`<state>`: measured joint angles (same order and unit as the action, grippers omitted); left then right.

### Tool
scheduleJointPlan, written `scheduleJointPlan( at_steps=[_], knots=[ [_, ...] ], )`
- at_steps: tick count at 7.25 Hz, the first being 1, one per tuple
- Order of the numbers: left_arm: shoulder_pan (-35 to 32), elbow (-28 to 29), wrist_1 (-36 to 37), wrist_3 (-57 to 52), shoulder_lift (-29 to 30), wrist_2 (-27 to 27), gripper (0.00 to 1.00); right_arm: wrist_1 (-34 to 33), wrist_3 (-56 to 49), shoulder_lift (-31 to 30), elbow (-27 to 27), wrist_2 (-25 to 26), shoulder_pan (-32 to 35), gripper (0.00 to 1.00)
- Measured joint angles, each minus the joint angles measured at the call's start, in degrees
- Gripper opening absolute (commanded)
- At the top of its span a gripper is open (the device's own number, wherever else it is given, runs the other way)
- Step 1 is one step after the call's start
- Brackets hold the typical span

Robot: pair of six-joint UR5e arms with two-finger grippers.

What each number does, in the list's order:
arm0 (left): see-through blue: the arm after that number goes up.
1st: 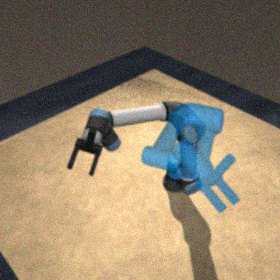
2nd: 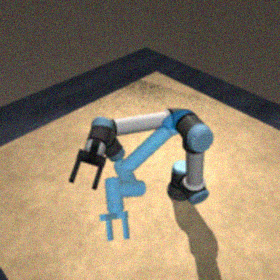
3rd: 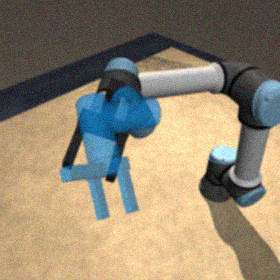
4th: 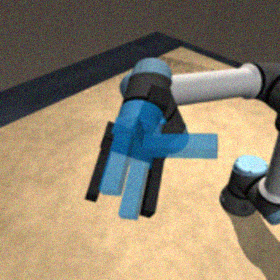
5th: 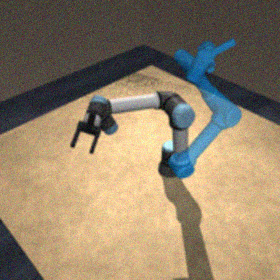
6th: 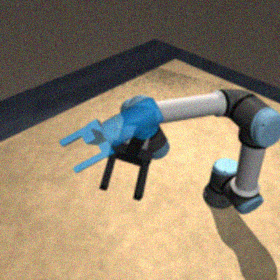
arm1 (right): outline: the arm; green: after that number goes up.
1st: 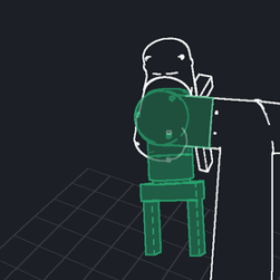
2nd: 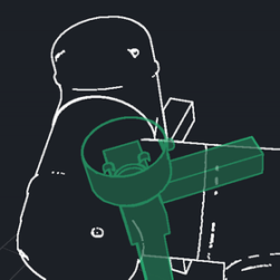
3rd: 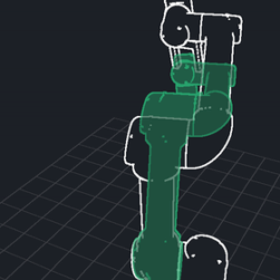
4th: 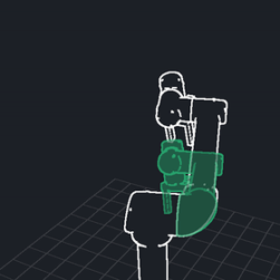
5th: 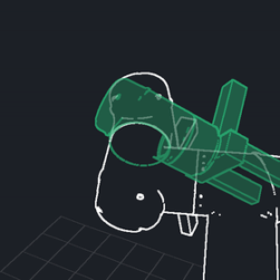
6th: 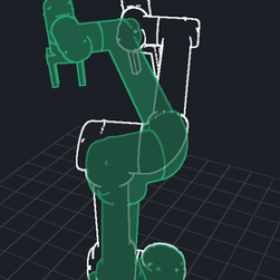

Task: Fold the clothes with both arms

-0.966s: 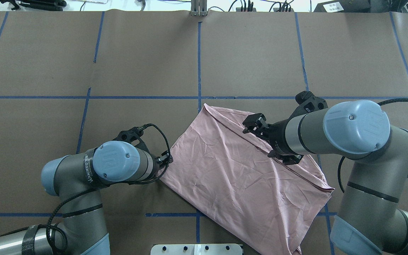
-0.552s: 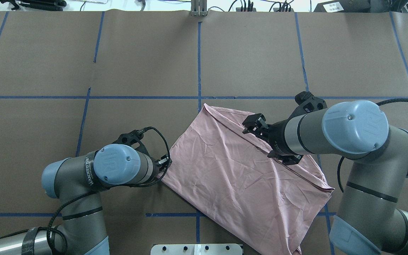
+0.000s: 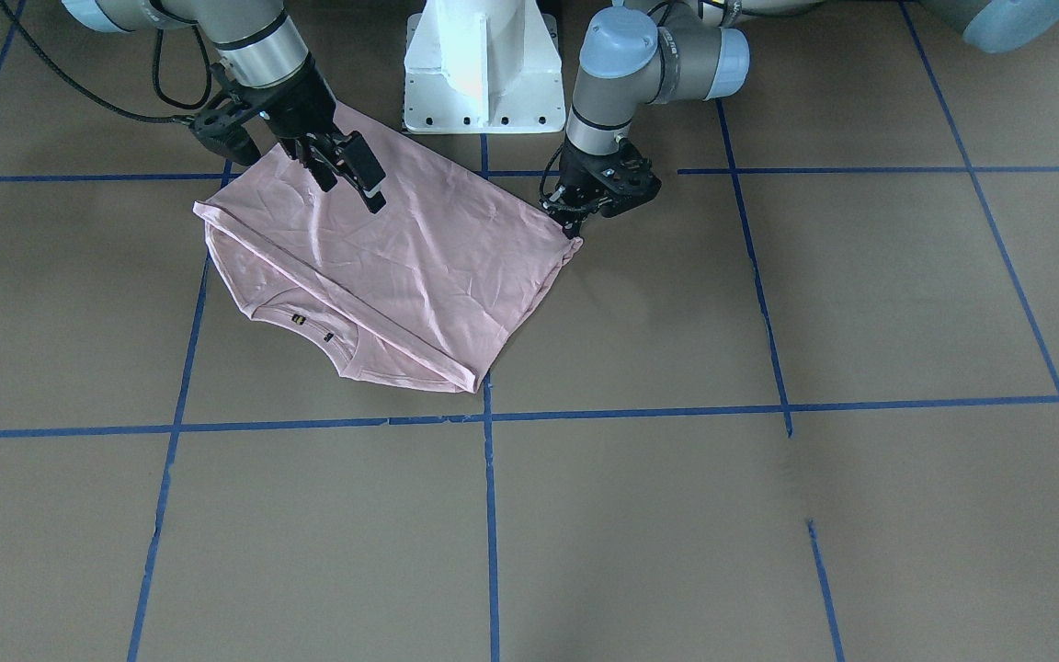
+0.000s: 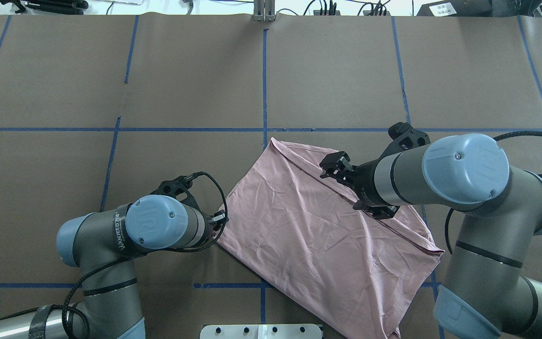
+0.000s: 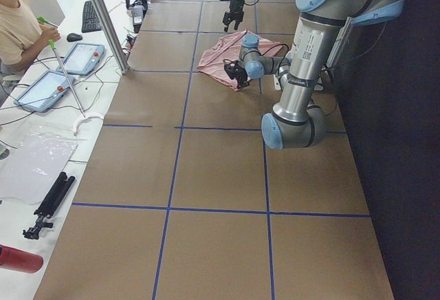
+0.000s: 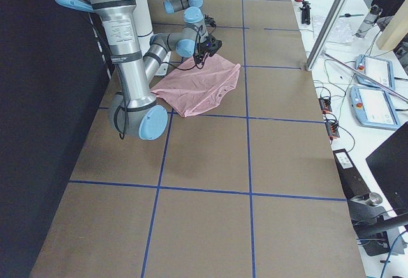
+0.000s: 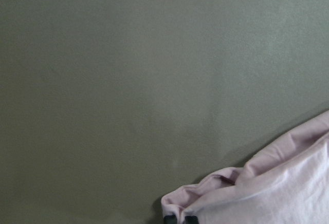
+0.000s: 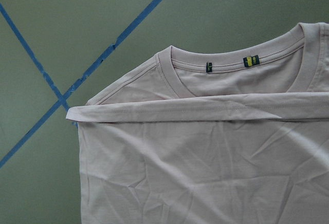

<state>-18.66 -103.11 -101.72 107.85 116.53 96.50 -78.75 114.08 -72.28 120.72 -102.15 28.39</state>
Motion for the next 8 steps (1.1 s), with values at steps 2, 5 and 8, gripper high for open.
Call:
scheduleJointPlan(
  at_steps=[2, 5, 8],
  knots=[
    [-2.69, -1.01, 1.61, -3.61, -0.13, -0.46, 0.0, 0.0, 0.0, 0.03, -0.1, -0.02, 0.0, 1.0],
    [-11.09, 3.01, -0.94, -12.84, 1.48, -4.69, 0.0, 0.0, -0.06, 0.02, 0.11, -0.03, 0.21, 1.0],
    [-21.21, 28.18, -17.06, -14.52, 15.35, -5.45, 0.0, 0.0, -0.05, -0.13, 0.42, 0.18, 0.52, 1.0]
  ],
)
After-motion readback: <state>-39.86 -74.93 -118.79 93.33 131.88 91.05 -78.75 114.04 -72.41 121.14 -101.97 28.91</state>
